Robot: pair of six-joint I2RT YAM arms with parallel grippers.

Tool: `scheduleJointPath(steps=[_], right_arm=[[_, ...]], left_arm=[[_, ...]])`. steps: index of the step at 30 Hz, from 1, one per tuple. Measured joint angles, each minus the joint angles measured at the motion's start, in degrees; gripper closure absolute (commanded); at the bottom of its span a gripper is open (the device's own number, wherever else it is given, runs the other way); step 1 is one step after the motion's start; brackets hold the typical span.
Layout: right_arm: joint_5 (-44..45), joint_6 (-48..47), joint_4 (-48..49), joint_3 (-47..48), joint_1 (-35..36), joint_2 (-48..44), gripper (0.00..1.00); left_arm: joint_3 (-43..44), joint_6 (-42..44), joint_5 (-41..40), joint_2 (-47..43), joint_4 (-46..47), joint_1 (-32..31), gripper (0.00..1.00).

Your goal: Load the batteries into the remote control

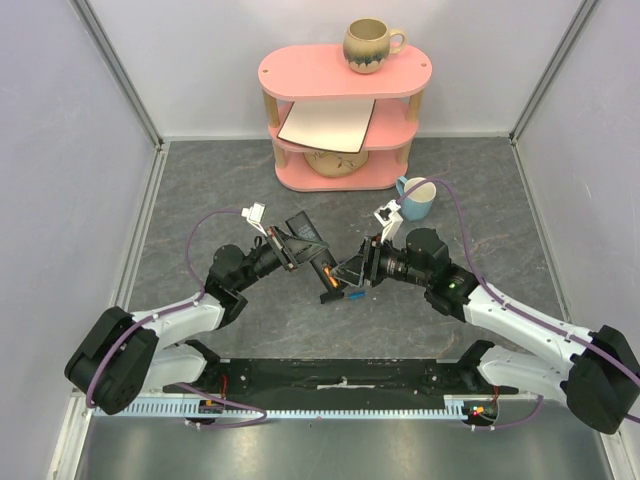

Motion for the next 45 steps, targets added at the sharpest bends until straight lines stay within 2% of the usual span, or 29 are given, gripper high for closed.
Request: scheduleJointPath(steps=[21,23,24,27,32,38,40,45], right_arm=[[0.7,0.0,0.3,0.3,0.9,1.4,0.48],[0.7,0.0,0.5,0.4,0.9,1.5,0.40],[0.7,0.0,0.6,0.4,0.9,1.5,0.29],[1.0,0.3,0.3,0.4,0.9,1.5,0.13],[2.8,0.9,-2.2,1.5,0.8,0.6,0.02],[4.9,0.0,-7.0,5.8,-1.1,-3.3,0.02],[7.1,-1.7,-9.0,7.3,-2.0,-5.3,0.06],[14.0,-8.1,-14.4,8.2,-2.8,-4.4,0.24]], left_arm=[[0.6,0.0,-0.5,-1.5,-4.1,0.2,0.98],[0.8,0.0,-0.6,-2.0,-4.8,0.2,0.98],[0.8,0.0,-0.6,-2.3,-5.0,0.2,0.98],[0.8,0.2,-0.7,-3.1,-5.3,0.2,0.98],[0.8,0.4,-1.2,-4.7,-5.3,0.2,0.98],[-0.8,0.8,-2.1,-5.9,-5.2,0.2,0.98],[-1.9,1.1,-2.3,-6.8,-5.7,0.2,0.98],[-5.1,2.1,-3.7,-12.9,-9.7,0.2,0.98]])
